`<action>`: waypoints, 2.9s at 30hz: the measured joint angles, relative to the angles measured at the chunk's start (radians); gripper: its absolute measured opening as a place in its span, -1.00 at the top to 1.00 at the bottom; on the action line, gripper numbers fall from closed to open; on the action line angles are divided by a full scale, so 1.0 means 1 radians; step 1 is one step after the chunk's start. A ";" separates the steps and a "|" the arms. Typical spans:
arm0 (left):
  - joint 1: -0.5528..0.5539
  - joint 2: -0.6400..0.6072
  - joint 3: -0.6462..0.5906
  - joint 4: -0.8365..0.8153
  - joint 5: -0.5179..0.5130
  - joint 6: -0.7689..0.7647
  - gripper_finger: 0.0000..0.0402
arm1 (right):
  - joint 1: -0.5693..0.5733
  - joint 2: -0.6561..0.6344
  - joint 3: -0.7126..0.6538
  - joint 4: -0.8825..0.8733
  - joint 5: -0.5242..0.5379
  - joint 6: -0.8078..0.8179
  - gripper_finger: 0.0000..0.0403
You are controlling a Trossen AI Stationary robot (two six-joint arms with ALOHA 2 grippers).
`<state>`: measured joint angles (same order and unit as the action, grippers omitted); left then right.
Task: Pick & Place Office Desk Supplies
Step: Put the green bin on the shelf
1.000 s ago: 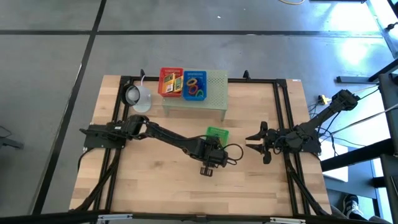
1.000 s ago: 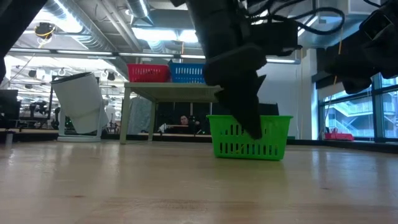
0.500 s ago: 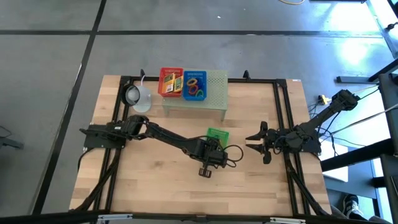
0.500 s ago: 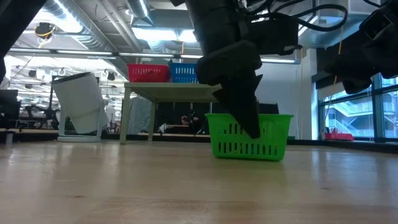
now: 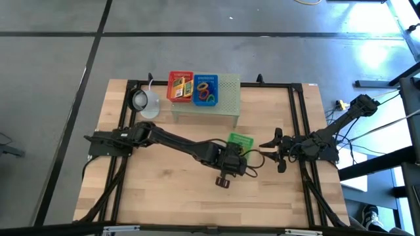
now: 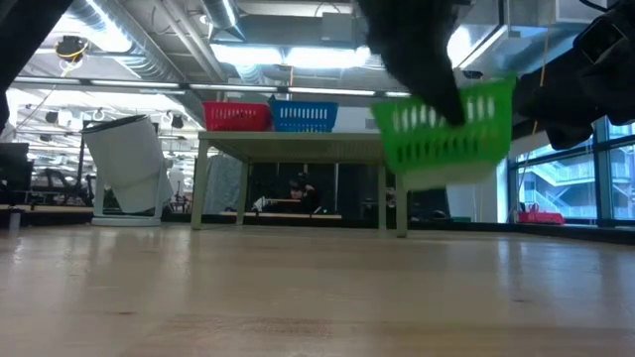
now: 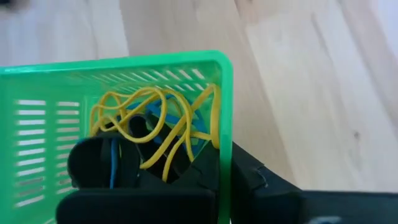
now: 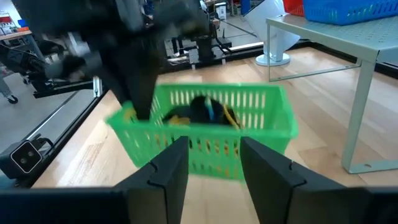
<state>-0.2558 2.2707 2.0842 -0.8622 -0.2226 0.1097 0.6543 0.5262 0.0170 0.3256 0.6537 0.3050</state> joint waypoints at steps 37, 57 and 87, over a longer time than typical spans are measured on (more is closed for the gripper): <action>0.432 -0.070 0.258 -0.222 0.010 0.113 0.98 | 0.000 0.000 0.000 -0.005 0.000 0.000 0.27; 0.481 -0.069 0.257 -0.246 0.121 0.121 0.98 | 0.000 0.000 0.000 -0.005 0.000 0.000 0.27; 0.465 -0.036 0.256 -0.230 0.023 0.165 0.58 | 0.000 0.000 0.000 -0.005 0.000 0.000 0.27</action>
<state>0.2095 2.2345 2.3402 -1.0920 -0.1997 0.2749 0.6541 0.5262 0.0166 0.3206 0.6537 0.3054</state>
